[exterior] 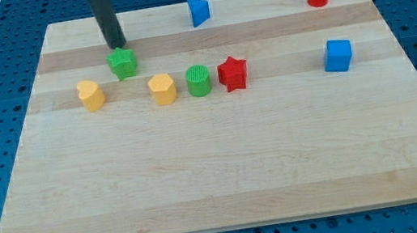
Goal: Push the green star in between the yellow blocks
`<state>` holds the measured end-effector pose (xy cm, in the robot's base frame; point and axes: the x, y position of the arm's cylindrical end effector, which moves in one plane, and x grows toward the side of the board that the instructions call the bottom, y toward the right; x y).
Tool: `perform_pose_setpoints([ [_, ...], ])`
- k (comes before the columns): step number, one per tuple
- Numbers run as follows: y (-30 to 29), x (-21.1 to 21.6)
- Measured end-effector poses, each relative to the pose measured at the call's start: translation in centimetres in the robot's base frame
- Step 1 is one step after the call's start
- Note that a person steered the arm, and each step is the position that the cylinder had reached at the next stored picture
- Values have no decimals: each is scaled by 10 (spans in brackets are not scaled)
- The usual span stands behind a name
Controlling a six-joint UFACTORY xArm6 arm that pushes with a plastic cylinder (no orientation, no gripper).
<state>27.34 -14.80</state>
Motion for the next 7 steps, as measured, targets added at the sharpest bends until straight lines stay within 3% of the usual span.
perform_pose_setpoints([
  [3, 8, 60],
  [5, -6, 25],
  [7, -26, 79],
])
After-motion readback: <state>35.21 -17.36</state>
